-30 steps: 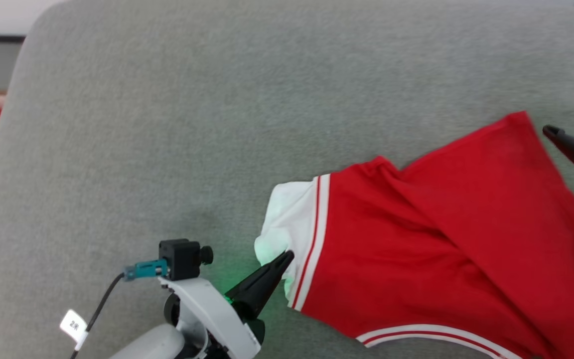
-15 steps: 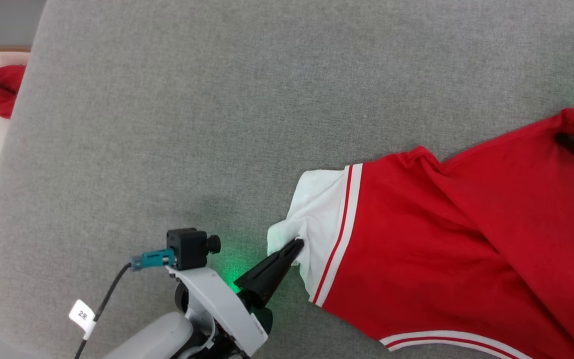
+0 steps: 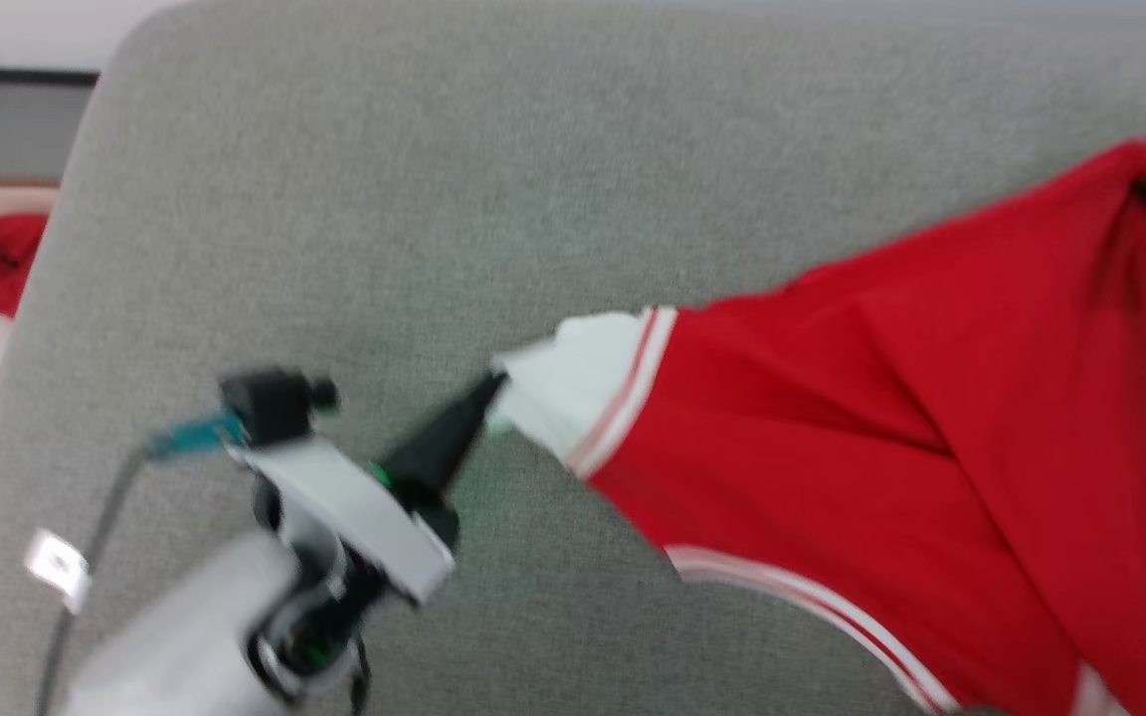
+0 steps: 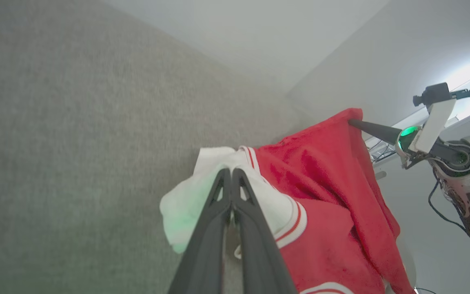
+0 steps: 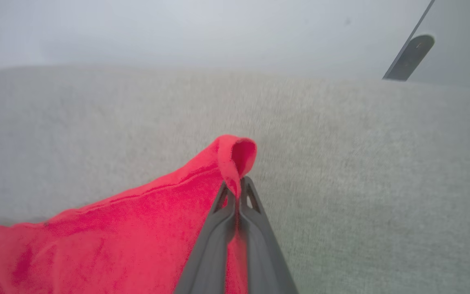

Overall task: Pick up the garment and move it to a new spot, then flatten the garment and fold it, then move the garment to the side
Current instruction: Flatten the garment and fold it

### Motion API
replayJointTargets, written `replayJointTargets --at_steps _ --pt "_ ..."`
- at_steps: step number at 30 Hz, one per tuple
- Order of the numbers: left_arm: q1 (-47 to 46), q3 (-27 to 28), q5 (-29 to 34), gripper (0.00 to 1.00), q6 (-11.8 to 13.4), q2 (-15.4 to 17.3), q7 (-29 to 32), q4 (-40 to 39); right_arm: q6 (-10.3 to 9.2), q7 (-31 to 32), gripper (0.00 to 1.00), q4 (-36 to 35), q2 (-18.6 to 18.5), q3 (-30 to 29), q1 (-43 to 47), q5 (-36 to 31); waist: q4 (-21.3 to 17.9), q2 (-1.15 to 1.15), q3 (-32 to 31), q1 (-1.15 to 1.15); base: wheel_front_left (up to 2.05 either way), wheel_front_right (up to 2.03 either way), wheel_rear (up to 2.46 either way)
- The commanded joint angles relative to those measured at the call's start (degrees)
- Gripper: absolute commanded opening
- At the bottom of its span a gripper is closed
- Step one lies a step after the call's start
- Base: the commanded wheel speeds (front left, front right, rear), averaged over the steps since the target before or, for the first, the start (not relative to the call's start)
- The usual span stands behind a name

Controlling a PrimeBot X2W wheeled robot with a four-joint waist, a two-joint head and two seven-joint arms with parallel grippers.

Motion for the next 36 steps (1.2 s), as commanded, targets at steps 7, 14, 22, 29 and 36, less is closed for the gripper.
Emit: replayJointTargets --at_steps 7,14,22,29,36 --pt "-16.2 7.6 -4.9 0.0 -1.5 -0.8 3.6 8.0 -0.06 -13.3 0.0 7.9 4.6 -8.8 -10.3 -2.8 -4.0 0.0 -2.5 0.0 0.0 0.0 0.0" --pt "-40.0 13.3 -2.2 0.0 -2.2 -3.2 2.5 22.4 -0.08 -24.8 0.0 14.5 7.9 -15.8 -27.5 -8.0 -7.6 0.0 4.5 0.0 0.0 0.0 0.0" --pt "-61.3 16.7 0.5 0.0 -2.8 -6.8 -3.1 32.7 -0.13 -33.2 0.0 19.7 9.0 -15.4 -43.0 -10.7 -9.8 0.0 7.1 0.0 0.0 0.0 0.0" --pt "-60.3 14.2 -0.4 0.0 -2.8 -5.8 -4.0 29.3 -0.08 -34.9 0.0 22.8 8.6 -10.9 -43.0 -8.6 -10.5 0.0 6.1 0.0 0.0 0.0 0.0" --pt "-45.6 10.4 -6.6 0.0 -2.9 -3.8 -4.0 18.9 -0.08 -34.4 0.0 21.3 4.5 -3.0 -32.9 -3.1 -9.9 0.0 5.4 0.0 0.0 0.0 0.0"
